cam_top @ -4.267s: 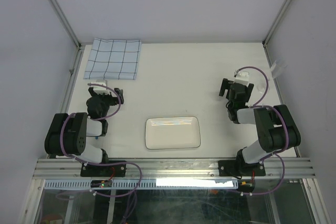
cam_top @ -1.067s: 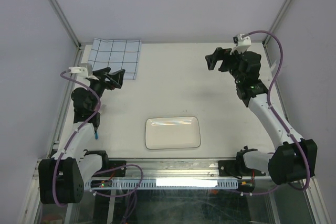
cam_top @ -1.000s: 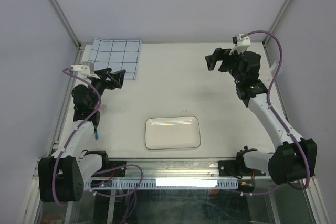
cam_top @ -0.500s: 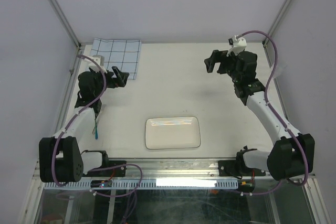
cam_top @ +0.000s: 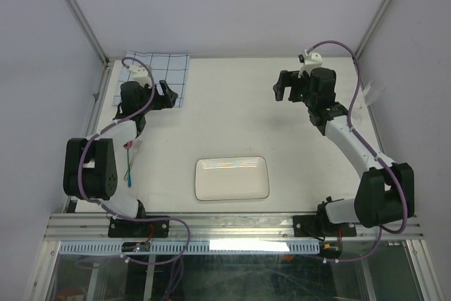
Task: Set the dinner table for one person
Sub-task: Move the napkin to the center of the board.
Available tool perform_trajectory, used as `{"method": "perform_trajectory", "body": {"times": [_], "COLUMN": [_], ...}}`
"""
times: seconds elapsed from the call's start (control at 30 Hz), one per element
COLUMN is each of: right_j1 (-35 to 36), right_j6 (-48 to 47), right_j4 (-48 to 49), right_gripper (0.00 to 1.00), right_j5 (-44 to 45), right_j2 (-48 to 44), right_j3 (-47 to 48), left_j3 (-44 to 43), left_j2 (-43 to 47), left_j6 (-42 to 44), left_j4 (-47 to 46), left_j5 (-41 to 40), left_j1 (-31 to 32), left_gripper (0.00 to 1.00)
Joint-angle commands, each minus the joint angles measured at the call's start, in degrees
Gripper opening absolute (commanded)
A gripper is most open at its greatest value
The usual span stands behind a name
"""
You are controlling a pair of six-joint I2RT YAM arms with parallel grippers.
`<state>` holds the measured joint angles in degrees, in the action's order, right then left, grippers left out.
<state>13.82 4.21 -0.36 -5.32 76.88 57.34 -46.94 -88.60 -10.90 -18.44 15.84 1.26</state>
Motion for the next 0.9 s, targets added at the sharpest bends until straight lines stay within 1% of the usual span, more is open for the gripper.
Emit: {"method": "perform_trajectory", "body": {"times": [0.0, 0.03, 0.07, 0.17, 0.23, 0.4, 0.6, 0.77, 0.87], "right_j1": [0.5, 0.6, 0.6, 0.8, 0.8, 1.3, 1.9, 2.3, 2.6], "right_j6": [-1.3, -1.4, -1.5, -1.4, -1.2, -0.7, -0.3, -0.3, -0.3], "right_j4": [0.2, 0.1, 0.0, 0.4, 0.5, 0.6, 0.8, 0.9, 0.7], "right_gripper": [1.00, 0.99, 1.00, 0.99, 1.00, 0.99, 0.99, 0.99, 1.00], "right_j5": [0.7, 0.5, 0.5, 1.0, 1.0, 0.7, 0.6, 0.7, 0.5], "right_j2": [2.1, 2.5, 2.8, 3.4, 3.8, 4.4, 4.7, 4.9, 5.0], "right_j3": [3.4, 3.5, 3.6, 3.0, 2.9, 2.2, 1.3, 0.9, 0.8], "left_j3": [-5.9, -7.7, -9.5, -14.8, -15.6, -16.0, -13.0, -12.5, -11.8], "left_j2": [-3.8, -5.1, -6.8, -9.4, -9.4, -9.5, -8.4, -8.7, -8.9], "left_j6": [2.0, 3.0, 4.0, 4.7, 2.8, -4.7, -12.3, -22.2, -30.5], "left_j4": [-1.5, 0.3, 2.7, 10.4, 10.9, 12.7, 13.4, 16.0, 16.7], "left_j5": [-2.5, -3.5, -5.8, -11.4, -13.1, -17.4, -23.3, -27.0, -28.6], "left_j1": [2.3, 3.1, 4.1, 6.9, 7.7, 7.8, 7.8, 7.8, 7.7], "left_gripper": [0.80, 0.85, 0.87, 0.88, 0.92, 0.93, 0.95, 0.96, 0.95]}}
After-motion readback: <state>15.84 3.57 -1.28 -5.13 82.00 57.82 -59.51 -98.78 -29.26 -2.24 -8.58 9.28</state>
